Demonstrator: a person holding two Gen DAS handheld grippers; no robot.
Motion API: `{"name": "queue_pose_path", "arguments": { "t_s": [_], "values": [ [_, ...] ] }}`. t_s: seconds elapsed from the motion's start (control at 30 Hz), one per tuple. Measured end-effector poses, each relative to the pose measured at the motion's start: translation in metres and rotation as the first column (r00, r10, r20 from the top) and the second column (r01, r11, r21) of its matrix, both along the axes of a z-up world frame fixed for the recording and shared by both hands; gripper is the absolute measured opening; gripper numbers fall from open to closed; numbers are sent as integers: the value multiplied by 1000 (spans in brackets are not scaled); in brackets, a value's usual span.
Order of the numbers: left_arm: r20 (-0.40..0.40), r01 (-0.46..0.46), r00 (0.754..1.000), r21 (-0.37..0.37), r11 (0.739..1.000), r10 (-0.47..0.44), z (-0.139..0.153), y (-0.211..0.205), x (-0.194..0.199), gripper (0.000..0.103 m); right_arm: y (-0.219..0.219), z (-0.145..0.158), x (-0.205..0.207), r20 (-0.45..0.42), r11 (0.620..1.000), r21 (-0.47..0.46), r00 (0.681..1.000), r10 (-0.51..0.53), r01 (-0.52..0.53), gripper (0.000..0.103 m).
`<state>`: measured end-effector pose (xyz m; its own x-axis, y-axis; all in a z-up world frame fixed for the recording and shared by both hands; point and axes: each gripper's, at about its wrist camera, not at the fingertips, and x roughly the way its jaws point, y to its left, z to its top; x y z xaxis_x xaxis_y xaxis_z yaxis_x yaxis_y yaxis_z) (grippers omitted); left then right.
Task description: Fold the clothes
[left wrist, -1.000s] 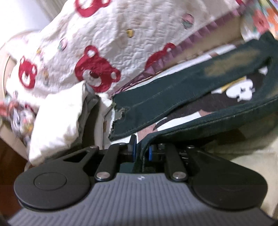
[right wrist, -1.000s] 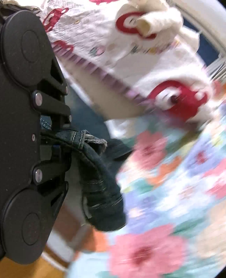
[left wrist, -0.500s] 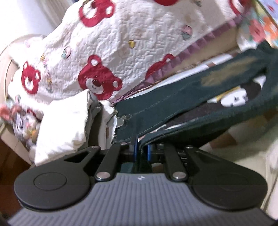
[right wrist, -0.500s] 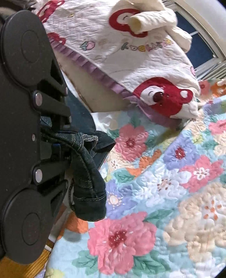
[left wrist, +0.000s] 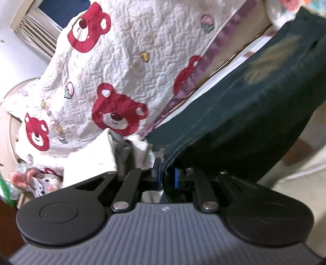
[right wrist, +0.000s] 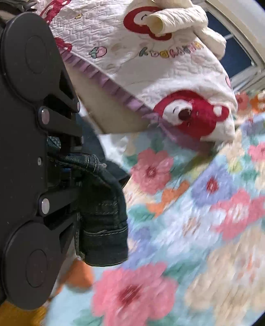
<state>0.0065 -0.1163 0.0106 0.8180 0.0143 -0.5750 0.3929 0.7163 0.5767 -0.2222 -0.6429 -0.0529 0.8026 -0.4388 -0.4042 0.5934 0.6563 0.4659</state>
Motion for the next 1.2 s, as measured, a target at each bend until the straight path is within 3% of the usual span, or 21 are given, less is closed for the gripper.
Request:
{"name": "queue_pose_path", "arguments": {
  "t_s": [0.17, 0.27, 0.37, 0.5, 0.6, 0.67, 0.87, 1.0, 1.03, 1.13, 1.2],
  "values": [
    [25, -5, 1000, 57, 998, 3, -7, -6, 42, 13, -13, 8, 69, -46, 998, -68, 999, 15, -18, 12],
    [40, -19, 999, 41, 999, 17, -17, -8, 79, 13, -26, 5, 109, -106, 996, -90, 994, 15, -24, 12],
    [28, -25, 999, 22, 999, 24, -38, -12, 122, 13, -42, -2, 146, -158, 996, -89, 987, 4, -19, 12],
    [-13, -93, 996, -36, 995, 93, -88, -16, 172, 11, -51, -25, 202, -260, 992, -125, 965, -33, 0, 12],
    [-55, -117, 992, -64, 991, 114, -112, -19, 198, 11, -57, -50, 233, -318, 997, -71, 947, -55, 34, 12],
    [-74, -128, 990, -81, 988, 122, -123, -22, 213, 11, -59, -58, 241, -348, 997, -72, 936, -50, 26, 12],
    [-59, -115, 993, -211, 971, 105, -96, -20, 237, 11, -66, -51, 241, -385, 995, -98, 922, -33, -5, 13],
    [-5, -53, 999, -160, 986, 53, -82, -33, 253, 13, -76, -47, 247, -396, 996, -84, 917, -50, 18, 13],
    [-13, -50, 999, -150, 987, 48, -82, -34, 262, 14, -80, -47, 249, -399, 997, -77, 915, -58, 30, 13],
    [-155, -116, 984, -156, 981, 91, -107, -36, 296, 16, -86, -51, 266, -435, 995, -92, 898, -72, 35, 14],
    [-201, -171, 970, -178, 969, 134, -128, -29, 311, 16, -86, -64, 278, -485, 992, -125, 872, -70, 10, 14]
  ]
}}
